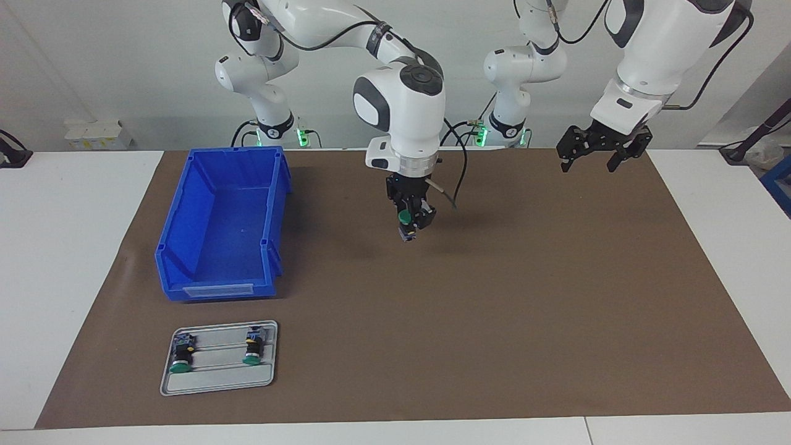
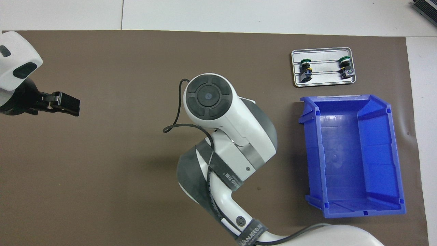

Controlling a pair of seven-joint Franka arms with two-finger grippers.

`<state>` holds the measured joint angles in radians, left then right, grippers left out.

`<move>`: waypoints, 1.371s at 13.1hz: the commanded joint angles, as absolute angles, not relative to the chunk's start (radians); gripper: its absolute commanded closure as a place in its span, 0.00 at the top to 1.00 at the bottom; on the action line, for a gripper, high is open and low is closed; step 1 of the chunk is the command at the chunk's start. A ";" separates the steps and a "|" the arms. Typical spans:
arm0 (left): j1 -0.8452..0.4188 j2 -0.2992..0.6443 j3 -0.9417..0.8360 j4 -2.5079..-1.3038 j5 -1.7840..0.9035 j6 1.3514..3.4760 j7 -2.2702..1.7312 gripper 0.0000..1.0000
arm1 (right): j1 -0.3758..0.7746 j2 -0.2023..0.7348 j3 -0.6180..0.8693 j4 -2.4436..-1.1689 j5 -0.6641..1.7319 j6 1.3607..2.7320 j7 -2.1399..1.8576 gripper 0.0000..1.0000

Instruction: Place and press button with both arms

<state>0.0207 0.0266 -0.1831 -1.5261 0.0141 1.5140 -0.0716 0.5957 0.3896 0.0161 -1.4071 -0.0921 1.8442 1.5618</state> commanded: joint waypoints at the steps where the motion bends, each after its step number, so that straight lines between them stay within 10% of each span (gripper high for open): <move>1: 0.032 -0.006 -0.189 -1.562 0.021 1.513 -0.069 1.00 | 0.514 0.273 0.026 -1.532 -0.075 1.800 1.325 0.00; 7: 0.032 -0.006 -0.189 -1.562 0.021 1.513 -0.069 1.00 | 0.257 0.094 0.026 -1.701 -0.075 1.764 0.687 0.00; 18: 0.032 -0.006 -0.189 -1.562 0.021 1.513 -0.069 1.00 | -0.041 0.080 0.025 -1.930 -0.074 2.048 -0.174 0.00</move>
